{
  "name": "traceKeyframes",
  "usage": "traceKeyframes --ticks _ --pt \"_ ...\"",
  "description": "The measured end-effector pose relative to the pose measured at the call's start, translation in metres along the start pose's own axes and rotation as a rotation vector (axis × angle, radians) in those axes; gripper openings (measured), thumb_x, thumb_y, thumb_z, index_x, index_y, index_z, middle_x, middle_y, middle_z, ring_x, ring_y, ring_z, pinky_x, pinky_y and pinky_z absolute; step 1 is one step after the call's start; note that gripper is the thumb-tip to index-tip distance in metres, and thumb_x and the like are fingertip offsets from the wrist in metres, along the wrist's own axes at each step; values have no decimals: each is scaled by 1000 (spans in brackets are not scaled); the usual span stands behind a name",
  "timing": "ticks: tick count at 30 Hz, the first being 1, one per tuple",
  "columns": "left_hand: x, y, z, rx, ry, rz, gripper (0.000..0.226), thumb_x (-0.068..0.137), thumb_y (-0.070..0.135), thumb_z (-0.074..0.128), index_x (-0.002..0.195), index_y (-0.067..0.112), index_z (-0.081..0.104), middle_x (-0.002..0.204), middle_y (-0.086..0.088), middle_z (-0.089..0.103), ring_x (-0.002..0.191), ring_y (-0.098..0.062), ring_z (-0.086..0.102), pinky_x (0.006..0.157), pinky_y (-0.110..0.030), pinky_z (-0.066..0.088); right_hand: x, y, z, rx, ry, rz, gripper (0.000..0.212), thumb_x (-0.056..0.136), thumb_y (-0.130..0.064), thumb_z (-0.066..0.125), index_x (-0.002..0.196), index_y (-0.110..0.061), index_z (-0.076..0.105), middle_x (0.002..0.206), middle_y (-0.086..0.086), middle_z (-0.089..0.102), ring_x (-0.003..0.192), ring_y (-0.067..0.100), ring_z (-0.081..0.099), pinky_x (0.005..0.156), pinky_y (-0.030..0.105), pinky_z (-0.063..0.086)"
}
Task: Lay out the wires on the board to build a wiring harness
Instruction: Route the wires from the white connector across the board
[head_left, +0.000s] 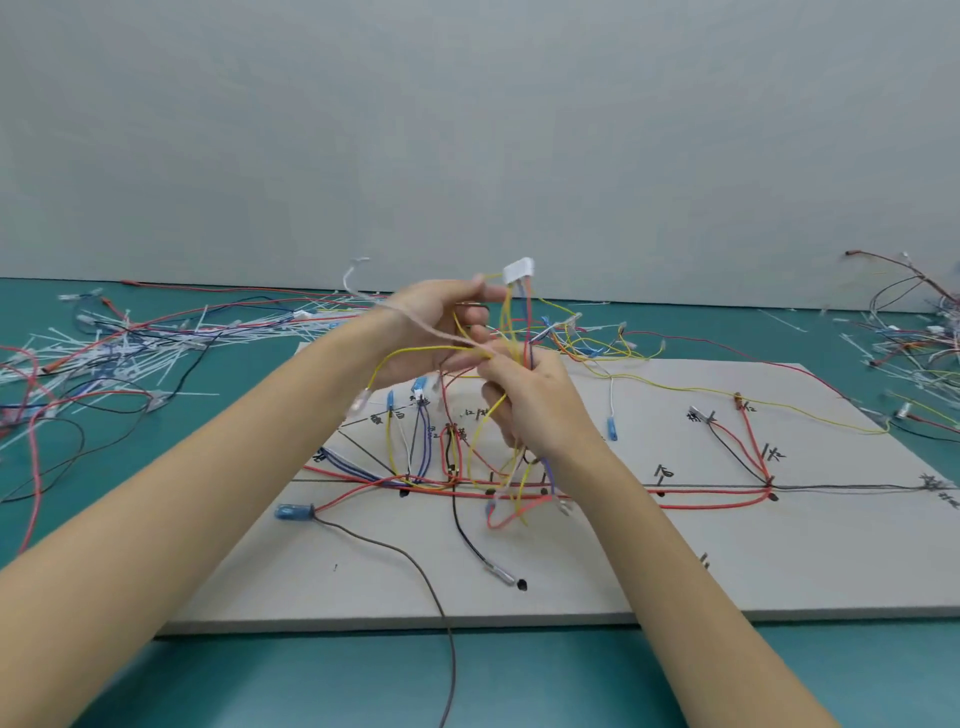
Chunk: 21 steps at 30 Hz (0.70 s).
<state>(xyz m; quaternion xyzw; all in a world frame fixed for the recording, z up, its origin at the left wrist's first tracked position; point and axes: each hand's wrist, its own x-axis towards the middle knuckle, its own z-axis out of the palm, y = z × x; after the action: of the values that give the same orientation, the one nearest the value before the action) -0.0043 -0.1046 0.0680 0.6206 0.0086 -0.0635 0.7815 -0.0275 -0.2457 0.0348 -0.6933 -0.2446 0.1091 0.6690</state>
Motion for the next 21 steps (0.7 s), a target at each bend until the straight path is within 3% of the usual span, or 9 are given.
traceKeyframes --ticks 4,8,10,15,19,21 --pt "-6 9 6 98 117 209 39 104 29 33 71 14 46 41 9 29 44 -10 26 47 -21 26 9 9 -1 114 225 52 20 97 -11 51 101 4 63 42 -10 27 33 6 21 37 20 17" --pt "-20 7 26 375 180 502 44 103 18 39 62 10 50 39 10 40 37 -4 33 39 -12 28 12 10 -4 331 292 112 23 97 -18 49 104 -2 64 39 -7 19 32 8 16 39 15 15" --pt "-27 3 32 431 118 560 44 102 13 41 59 8 52 42 10 48 39 -4 39 44 -14 32 11 8 -8 501 254 147 19 97 -25 50 95 -9 61 39 -5 17 31 8 14 38 13 14" --pt "-41 -11 42 537 -110 487 44 95 10 48 50 7 48 41 -1 44 42 -13 49 49 -23 36 7 7 -10 674 -4 276 70 95 -60 39 40 -18 48 32 -3 22 26 7 18 34 13 15" --pt "-42 -16 40 611 -164 430 40 83 11 47 44 4 53 38 -7 51 49 -12 58 57 -22 43 8 9 -11 804 1 399 74 95 -61 40 34 -19 41 31 -4 25 23 8 29 32 12 26" --pt "-41 -20 37 598 -164 399 40 85 7 49 46 3 57 43 -8 57 51 -12 61 58 -25 44 11 11 -13 834 6 444 77 98 -55 37 31 -17 39 29 -4 24 21 8 27 36 10 19"
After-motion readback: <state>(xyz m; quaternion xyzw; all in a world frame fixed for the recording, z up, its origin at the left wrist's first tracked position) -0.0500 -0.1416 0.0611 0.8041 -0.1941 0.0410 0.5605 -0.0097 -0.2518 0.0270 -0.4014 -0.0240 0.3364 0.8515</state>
